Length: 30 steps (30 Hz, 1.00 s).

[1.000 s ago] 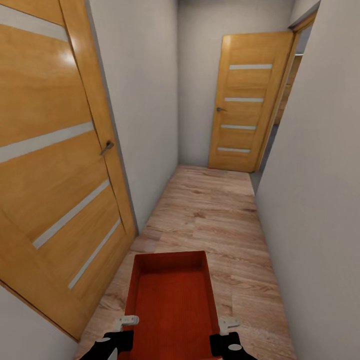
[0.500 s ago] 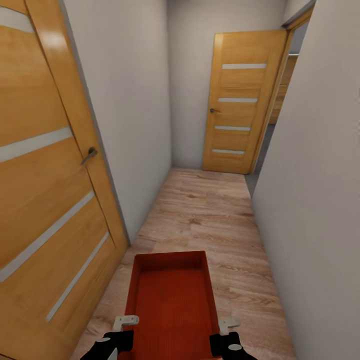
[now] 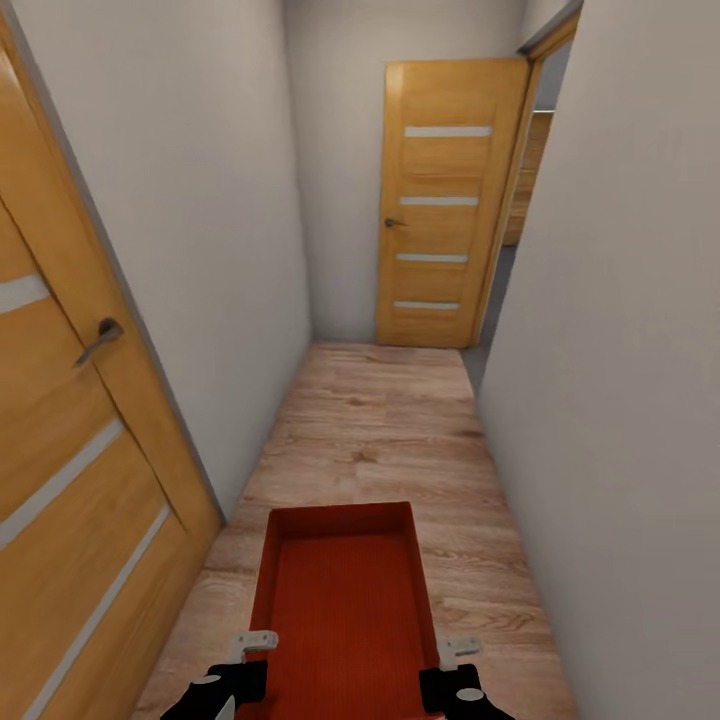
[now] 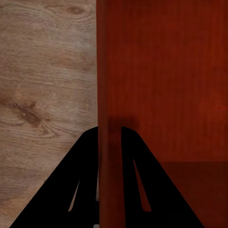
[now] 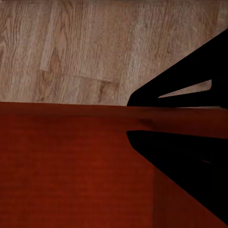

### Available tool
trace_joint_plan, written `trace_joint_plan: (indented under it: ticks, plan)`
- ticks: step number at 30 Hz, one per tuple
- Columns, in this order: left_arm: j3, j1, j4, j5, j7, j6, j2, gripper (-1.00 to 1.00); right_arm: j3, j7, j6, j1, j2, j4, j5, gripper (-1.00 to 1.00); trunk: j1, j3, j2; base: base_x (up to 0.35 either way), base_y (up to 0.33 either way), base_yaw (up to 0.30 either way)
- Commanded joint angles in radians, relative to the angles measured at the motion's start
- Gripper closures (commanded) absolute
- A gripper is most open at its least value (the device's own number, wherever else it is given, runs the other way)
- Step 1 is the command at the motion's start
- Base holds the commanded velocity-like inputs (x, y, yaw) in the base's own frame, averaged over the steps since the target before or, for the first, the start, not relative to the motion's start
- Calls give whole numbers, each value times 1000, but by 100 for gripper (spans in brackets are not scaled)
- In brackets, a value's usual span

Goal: Move the two storage containers from the living room to the garage. In the garage, place one container on the floor and stack the other container on top of it (either order is fine).

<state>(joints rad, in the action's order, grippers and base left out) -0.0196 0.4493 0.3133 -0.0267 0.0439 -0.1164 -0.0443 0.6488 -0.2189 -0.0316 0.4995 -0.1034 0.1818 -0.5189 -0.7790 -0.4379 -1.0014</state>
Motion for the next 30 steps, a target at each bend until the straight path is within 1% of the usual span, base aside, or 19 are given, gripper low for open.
trace_joint_plan:
  ticks: [1, 30]
  plan:
    - [-2, 0, 6, 10, 10, -7, 3, 100, -9, -5, -5, 1, 18, -15, -20, 100, -1, -1, -1, 325, 0, -36]
    - [-2, 0, 6, 11, 10, -8, 3, 100, -9, -5, -5, 1, 18, -15, -20, 100, -1, -1, -1, 325, 0, -2]
